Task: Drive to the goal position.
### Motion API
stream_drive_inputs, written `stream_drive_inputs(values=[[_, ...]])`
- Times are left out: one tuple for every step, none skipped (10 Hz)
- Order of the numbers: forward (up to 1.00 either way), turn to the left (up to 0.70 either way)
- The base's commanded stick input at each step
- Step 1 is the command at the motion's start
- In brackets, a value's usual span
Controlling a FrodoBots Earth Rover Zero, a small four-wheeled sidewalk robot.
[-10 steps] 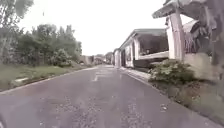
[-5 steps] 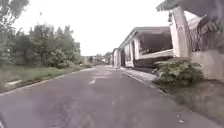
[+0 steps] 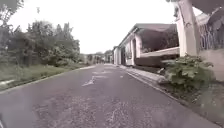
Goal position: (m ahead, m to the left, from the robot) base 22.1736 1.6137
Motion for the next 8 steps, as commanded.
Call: stream_drive_inputs(values=[[0.7, 0.0], [0.7, 0.0], [0.7, 0.0], [0.7, 0.0], [0.7, 0.0], [0.7, 0.0], [0.7, 0.0], [0.7, 0.0]])
